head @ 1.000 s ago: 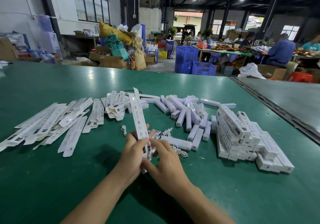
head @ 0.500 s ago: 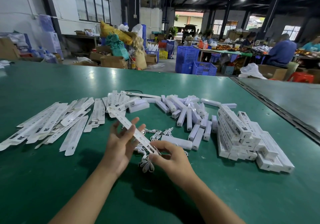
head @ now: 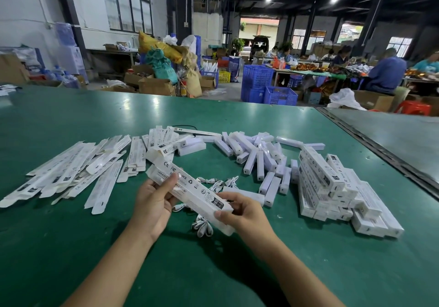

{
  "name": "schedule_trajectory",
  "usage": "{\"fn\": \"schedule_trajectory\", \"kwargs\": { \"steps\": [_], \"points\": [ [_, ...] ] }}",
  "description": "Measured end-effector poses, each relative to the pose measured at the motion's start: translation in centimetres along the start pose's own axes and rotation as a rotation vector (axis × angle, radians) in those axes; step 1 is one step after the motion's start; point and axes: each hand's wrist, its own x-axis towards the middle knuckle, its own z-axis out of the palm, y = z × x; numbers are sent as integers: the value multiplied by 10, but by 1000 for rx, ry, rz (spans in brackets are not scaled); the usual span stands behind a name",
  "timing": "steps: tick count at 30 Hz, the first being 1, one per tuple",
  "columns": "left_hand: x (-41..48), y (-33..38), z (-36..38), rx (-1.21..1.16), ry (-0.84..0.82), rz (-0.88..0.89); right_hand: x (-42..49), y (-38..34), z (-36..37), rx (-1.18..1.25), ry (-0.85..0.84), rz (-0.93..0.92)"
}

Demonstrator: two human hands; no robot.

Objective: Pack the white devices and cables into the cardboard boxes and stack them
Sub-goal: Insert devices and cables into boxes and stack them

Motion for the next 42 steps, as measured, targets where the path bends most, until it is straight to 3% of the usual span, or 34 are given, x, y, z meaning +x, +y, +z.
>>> {"fn": "schedule_trajectory", "kwargs": {
  "steps": [6, 8, 12, 18, 28, 42],
  "points": [
    [0, -6, 1, 21, 58, 53, 2, 4, 1, 2, 92, -34],
    [-3, -10, 5, 108, 71, 71, 3, 3, 2, 119, 147, -45],
    [-12, -28, 17, 390, 98, 150, 3, 3, 5, -26, 270, -172],
    [-26, -40, 22, 900, -110, 295, 1, 3, 9, -174, 341, -236],
    [-26, -26, 18, 1072, -160, 320, -3, 2, -4, -441, 223, -371],
    [-23, -18, 8, 1117, -248, 179, -2, -1, -9, -450, 138, -383]
  ]
}}
